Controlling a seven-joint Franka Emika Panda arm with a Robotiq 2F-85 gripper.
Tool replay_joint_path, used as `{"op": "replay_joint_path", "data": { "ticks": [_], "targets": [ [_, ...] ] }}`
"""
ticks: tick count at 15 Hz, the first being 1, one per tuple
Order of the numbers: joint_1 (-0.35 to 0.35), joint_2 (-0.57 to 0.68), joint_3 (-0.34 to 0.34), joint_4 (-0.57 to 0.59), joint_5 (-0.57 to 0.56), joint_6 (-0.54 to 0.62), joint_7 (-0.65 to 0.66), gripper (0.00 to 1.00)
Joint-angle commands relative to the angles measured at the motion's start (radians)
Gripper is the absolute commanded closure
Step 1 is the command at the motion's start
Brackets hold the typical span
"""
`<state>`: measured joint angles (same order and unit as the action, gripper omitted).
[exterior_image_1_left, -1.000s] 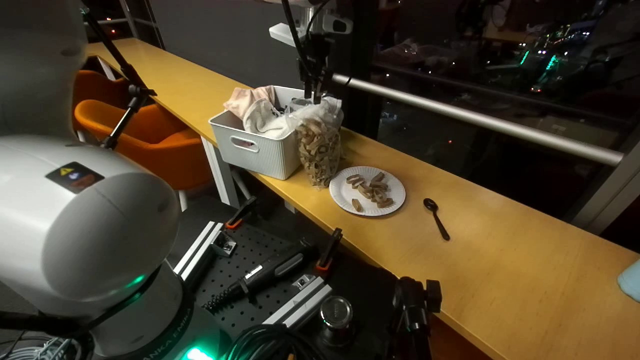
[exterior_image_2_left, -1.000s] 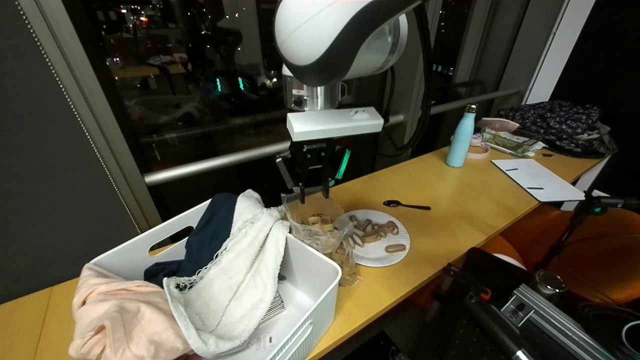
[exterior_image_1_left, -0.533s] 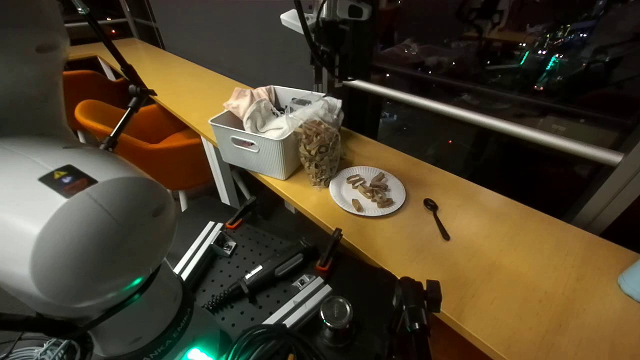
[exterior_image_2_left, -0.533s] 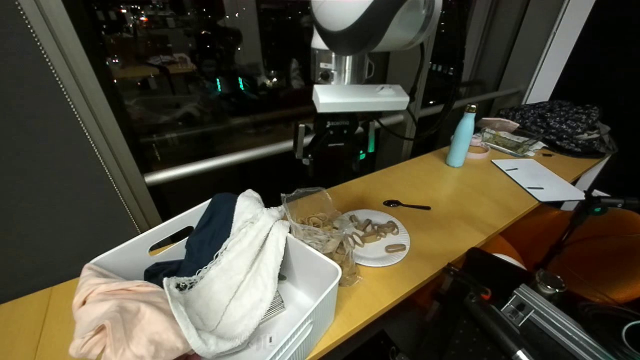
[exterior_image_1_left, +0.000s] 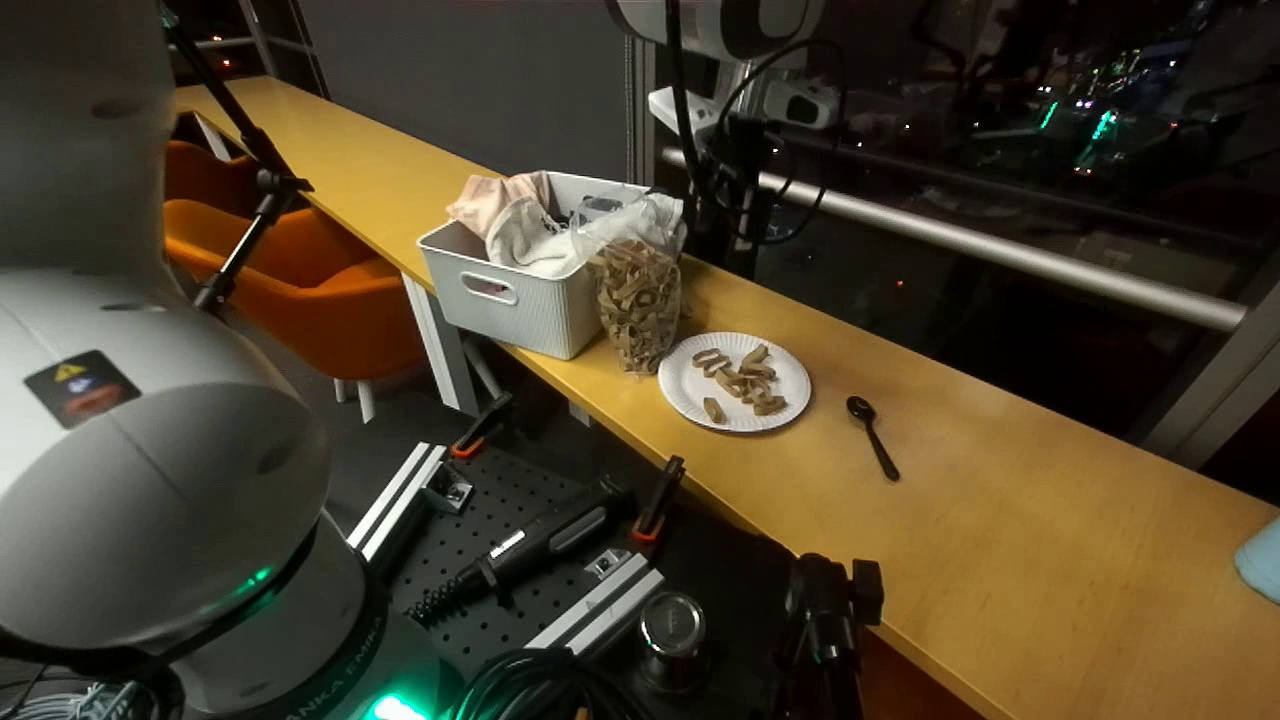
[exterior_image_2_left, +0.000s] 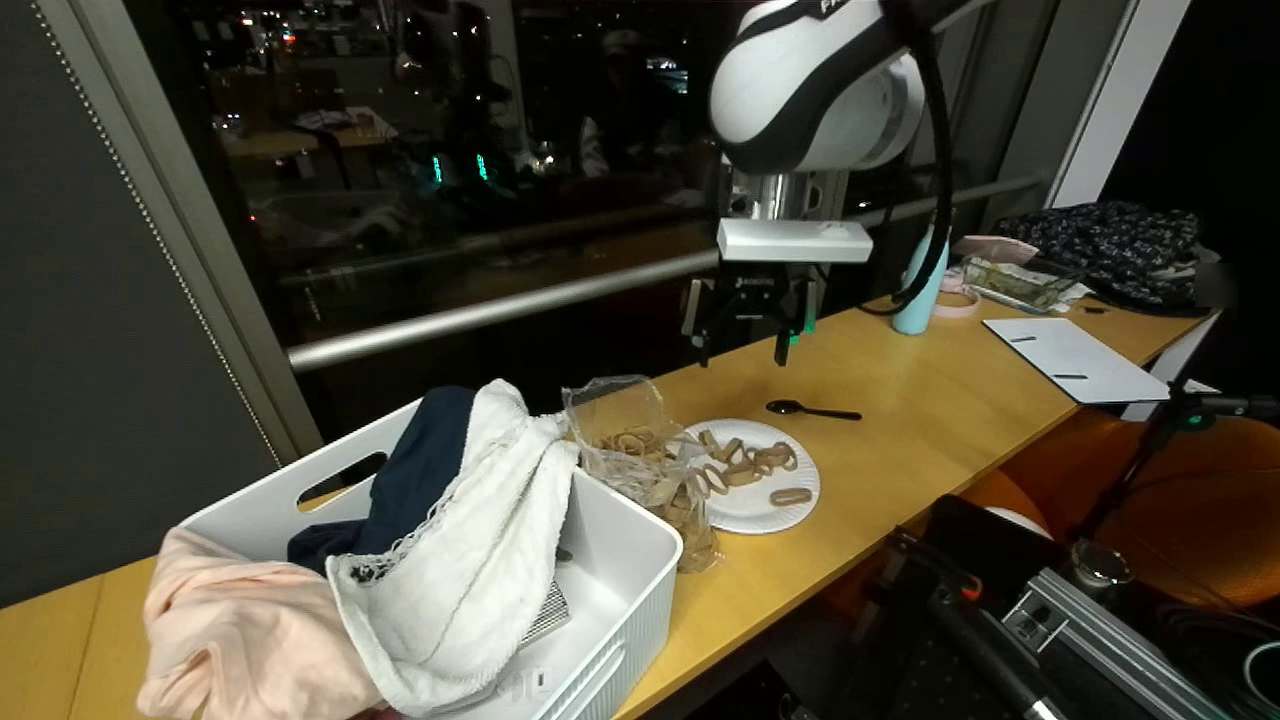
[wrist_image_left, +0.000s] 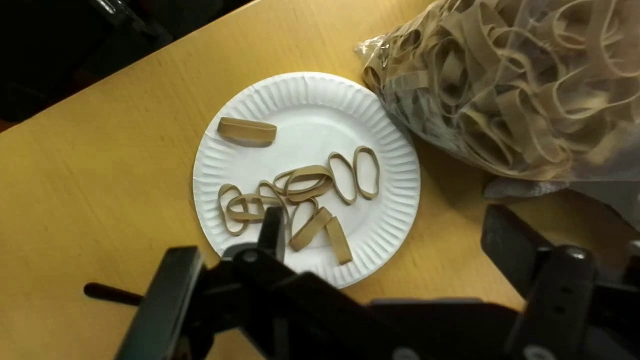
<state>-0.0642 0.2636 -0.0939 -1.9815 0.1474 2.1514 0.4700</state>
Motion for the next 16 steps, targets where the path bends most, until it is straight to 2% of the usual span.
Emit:
{"op": "replay_joint_path", "data": {
  "ticks": [1, 7, 16],
  "targets": [
    [-0.006, 0.106, 0.000, 0.048, 0.047, 0.013, -0.018, 0.00],
    [-0.013, 0.223, -0.023, 0.032, 0.087, 0.074, 0.020, 0.00],
    [0.025, 0.317, -0.084, 0.097, 0.063, 0.144, 0.291, 0.00]
  ]
}}
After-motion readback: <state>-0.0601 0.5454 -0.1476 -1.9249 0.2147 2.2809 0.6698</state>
